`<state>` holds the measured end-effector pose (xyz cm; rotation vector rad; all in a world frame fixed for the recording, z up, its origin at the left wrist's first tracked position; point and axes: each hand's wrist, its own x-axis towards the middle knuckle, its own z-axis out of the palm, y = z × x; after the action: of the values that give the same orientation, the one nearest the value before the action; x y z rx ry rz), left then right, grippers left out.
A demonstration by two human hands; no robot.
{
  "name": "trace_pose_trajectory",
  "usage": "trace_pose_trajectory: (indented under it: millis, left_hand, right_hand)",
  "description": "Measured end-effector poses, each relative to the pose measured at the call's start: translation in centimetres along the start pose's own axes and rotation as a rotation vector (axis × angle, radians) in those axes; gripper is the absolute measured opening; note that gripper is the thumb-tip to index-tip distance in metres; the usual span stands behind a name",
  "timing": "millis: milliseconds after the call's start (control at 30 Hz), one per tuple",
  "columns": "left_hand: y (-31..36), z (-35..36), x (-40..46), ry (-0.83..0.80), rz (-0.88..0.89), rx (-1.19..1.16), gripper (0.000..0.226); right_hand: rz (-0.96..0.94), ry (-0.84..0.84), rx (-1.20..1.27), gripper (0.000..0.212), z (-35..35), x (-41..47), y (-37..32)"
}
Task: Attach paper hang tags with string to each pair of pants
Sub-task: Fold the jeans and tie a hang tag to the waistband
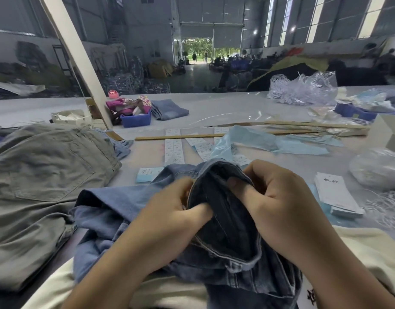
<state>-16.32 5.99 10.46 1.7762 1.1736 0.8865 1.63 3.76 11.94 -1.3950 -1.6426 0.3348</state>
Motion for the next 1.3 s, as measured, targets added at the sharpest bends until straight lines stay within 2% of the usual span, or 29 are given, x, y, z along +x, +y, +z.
trace_pose_trajectory:
  millis: [67,167,233,367,467,500,567,667,700,767,800,867,933,967,1033,1100,1133,1167,1233,1300]
  left_hand:
    - [0.7,-0.3,0.4,0.134,0.108,0.001,0.032]
    - [2.2,-1.8,1.1,0.105,0.215,0.110,0.027]
    - [2.6,-3.5,1.1,0.034,0.164,0.149,0.032]
    - [3.5,-6.8,0.8,-0.253,0.000,0.209,0.034]
    - [4.1,-7.7,1.1,-0.322,-0.063,0.204,0.028]
    - [4.1,-7.7,1.2,-0.312,-0.084,0.169,0.032]
    - [3.9,-7.2,1.3,-0.208,-0.154,0.146,0.054]
    - [4.0,-5.7,1.5,0.053,-0.216,0.283,0.064]
    - [3.8,-5.3,1.7,0.122,-0.214,0.313,0.069]
    - [3.6,-4.4,1.8,0.206,-0.174,0.375,0.079]
    - [3.4,-3.9,1.8,0.244,-0.136,0.419,0.080]
    - [3.4,-2.6,1.7,0.334,-0.046,0.533,0.074]
    - [3.7,-1.3,1.5,0.406,0.061,0.690,0.063]
    - [3.8,-0.8,1.6,0.440,0.134,0.750,0.054]
    - [4.0,-0.3,1.6,0.488,0.272,0.800,0.042]
    - [4.2,-0.3,1.5,0.504,0.379,0.850,0.028]
    - [4.3,-0.3,1.5,0.495,0.412,0.880,0.022]
    - [4.5,-0.2,1.4,0.470,0.433,0.896,0.018]
    - [4.8,0.2,1.3,0.374,0.493,0.914,0.024]
    - [5.1,0.8,1.3,0.224,0.554,0.935,0.032]
  right_hand:
    - [-0.074,-0.016,0.002,0.029,0.6,-0.1,-0.7]
    - [-0.139,-0.001,-0.003,0.027,0.8,0.0,-1.2]
    - [-0.150,0.010,-0.047,0.019,-0.1,0.5,-0.8]
    - [-0.154,0.032,-0.214,0.013,-1.5,2.0,-0.4]
    - [-0.166,0.138,-0.292,0.023,-1.2,1.4,-1.1]
    - [-0.184,0.168,-0.307,0.028,-1.2,0.9,-1.4]
    - [-0.263,0.211,-0.328,0.033,-0.8,-0.5,-1.8]
    - [-0.356,0.137,-0.266,0.010,0.0,-2.9,-2.4]
    - [-0.309,0.062,-0.268,0.013,0.2,-3.3,-2.7]
    - [-0.129,-0.160,-0.351,0.043,0.5,-3.7,-3.0]
    - [-0.062,-0.214,-0.405,0.052,0.4,-3.5,-3.1]
    - [0.031,-0.291,-0.481,0.059,-0.3,-3.2,-3.1]
    - [0.094,-0.369,-0.457,0.063,-0.6,-3.2,-2.5]
    - [0.129,-0.374,-0.419,0.063,-0.7,-3.2,-2.0]
    - [0.163,-0.253,-0.275,0.053,-1.3,-3.4,-0.7]
    - [0.192,-0.126,-0.242,0.045,-2.2,-3.3,1.3]
    - [0.231,-0.120,-0.245,0.047,-2.6,-3.2,2.2]
    - [0.272,-0.139,-0.226,0.047,-2.9,-3.1,2.8]
    - [0.307,-0.193,-0.121,0.038,-2.9,-2.9,3.6]
    - [0.305,-0.205,0.094,0.033,-2.9,-2.8,3.1]
